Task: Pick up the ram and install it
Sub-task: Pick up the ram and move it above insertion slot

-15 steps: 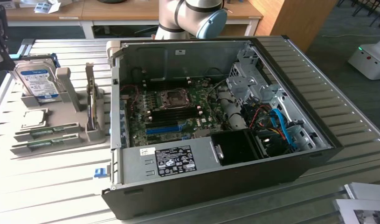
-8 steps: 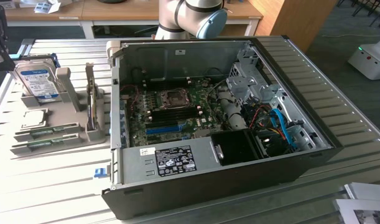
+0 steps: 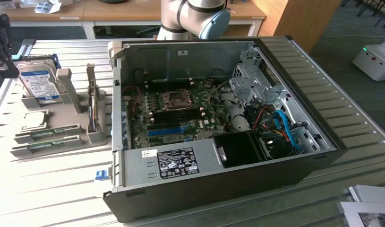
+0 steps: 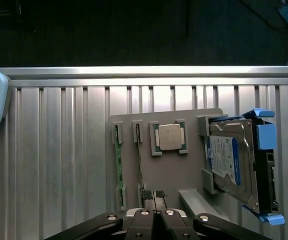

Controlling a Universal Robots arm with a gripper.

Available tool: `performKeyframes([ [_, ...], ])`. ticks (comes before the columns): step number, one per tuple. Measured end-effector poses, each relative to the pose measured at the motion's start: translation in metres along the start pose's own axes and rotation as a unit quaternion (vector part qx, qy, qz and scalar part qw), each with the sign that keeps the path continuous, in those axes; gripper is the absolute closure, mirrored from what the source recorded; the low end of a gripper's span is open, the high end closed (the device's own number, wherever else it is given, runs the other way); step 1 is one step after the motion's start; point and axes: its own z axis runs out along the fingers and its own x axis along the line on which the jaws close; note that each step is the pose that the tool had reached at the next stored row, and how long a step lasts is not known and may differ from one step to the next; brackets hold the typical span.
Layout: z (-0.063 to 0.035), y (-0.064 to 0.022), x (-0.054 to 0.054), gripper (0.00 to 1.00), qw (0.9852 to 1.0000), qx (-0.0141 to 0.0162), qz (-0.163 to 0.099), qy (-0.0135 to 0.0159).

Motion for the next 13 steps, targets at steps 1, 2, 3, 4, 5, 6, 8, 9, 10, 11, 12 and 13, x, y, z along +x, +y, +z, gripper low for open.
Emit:
performKeyframes([
  [1, 0.0017, -0.0001, 0.0, 0.9, 1.0, -0.0001, 0.0, 0.0],
  [2, 0.0036, -0.0002, 0.0, 0.9, 1.0, -0.0003, 0.0, 0.0],
  [3, 0.0054, -0.0003, 0.001, 0.9, 1.0, -0.0006, 0.0, 0.0],
  [4, 0.0072, -0.0003, 0.001, 0.9, 1.0, -0.0009, -0.001, 0.0001],
  [5, 0.009, -0.0004, 0.001, 0.9, 1.0, -0.0013, -0.001, 0.0001],
  [6, 0.0107, -0.0005, 0.001, 0.9, 1.0, -0.0018, -0.001, 0.0001],
  [8, 0.0144, -0.0007, 0.002, 0.9, 1.0, -0.0028, -0.002, 0.0002],
  [9, 0.0163, -0.0008, 0.002, 0.9, 1.0, -0.0033, -0.002, 0.0002],
  [10, 0.0181, -0.0009, 0.002, 0.9, 1.0, -0.0038, -0.002, 0.0002],
  [11, 0.0199, -0.001, 0.003, 0.9, 1.0, -0.0043, -0.002, 0.0002],
  [12, 0.0217, -0.0011, 0.003, 0.9, 1.0, -0.005, -0.003, 0.0003],
  [13, 0.0233, -0.0012, 0.003, 0.9, 1.0, -0.0056, -0.003, 0.0003],
])
